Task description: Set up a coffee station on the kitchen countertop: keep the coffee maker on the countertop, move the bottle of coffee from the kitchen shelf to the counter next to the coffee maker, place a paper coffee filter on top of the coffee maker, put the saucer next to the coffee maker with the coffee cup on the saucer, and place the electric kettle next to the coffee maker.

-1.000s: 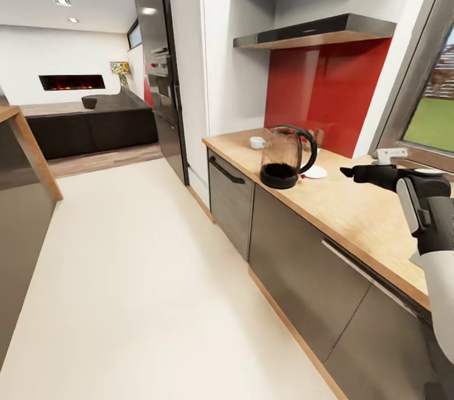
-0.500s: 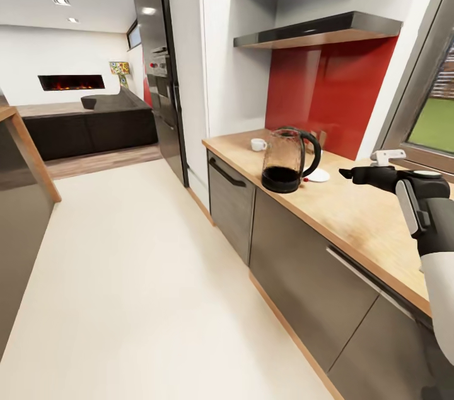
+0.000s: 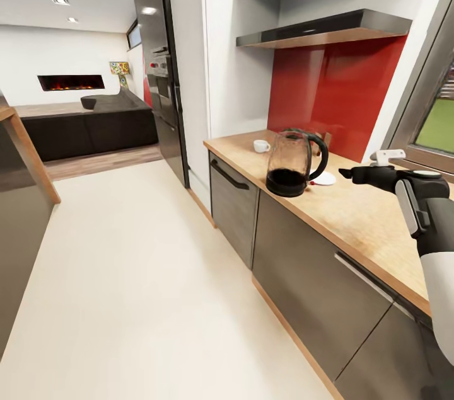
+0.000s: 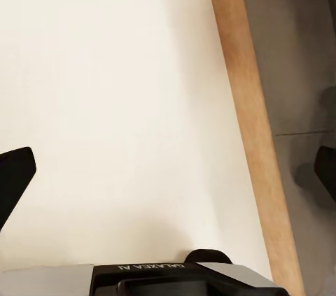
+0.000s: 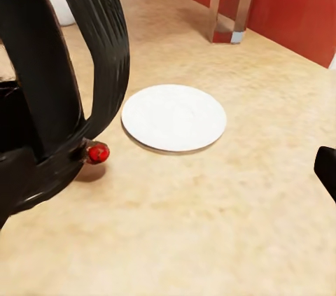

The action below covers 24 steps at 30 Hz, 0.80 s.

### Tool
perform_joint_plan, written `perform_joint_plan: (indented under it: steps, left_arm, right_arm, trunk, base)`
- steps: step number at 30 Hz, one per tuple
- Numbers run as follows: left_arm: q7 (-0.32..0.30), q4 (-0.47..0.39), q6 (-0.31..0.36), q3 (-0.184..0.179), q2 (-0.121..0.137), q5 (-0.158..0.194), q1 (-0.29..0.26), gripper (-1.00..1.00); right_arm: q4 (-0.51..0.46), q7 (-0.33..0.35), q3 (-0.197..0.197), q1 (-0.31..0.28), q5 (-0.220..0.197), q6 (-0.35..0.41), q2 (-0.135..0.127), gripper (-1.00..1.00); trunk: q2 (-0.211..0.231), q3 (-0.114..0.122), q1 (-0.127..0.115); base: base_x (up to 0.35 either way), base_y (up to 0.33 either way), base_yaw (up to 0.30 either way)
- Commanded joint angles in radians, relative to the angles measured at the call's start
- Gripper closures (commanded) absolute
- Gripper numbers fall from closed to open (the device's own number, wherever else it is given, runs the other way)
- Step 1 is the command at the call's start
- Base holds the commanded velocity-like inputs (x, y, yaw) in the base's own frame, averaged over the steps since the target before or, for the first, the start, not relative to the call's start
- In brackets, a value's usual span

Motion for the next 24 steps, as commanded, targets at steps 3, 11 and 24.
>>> perform_joint_plan:
  steps: [3,11,24]
  left_arm:
    - [-0.001,0.000,-0.006,-0.008,0.000,0.007,0.000,-1.00]
    - [-0.001,0.000,-0.006,-0.008,0.000,0.006,0.000,-1.00]
    - [-0.001,0.000,-0.006,-0.008,0.000,0.006,0.000,-1.00]
  right_arm:
    - [-0.002,0.002,-0.002,-0.001,-0.004,-0.002,0.000,-1.00]
    - [0.000,0.008,-0.001,-0.001,-0.015,-0.083,0.001,-1.00]
    - [0.006,0.009,-0.001,-0.001,-0.018,-0.089,0.005,-1.00]
  trunk:
    - [-0.001,-0.001,0.000]
    - [-0.001,-0.001,0.000]
    - [-0.001,-0.001,0.000]
  base:
    - [0.003,0.002,0.000]
    - [0.000,0.000,0.000]
    - [0.074,0.044,0.000]
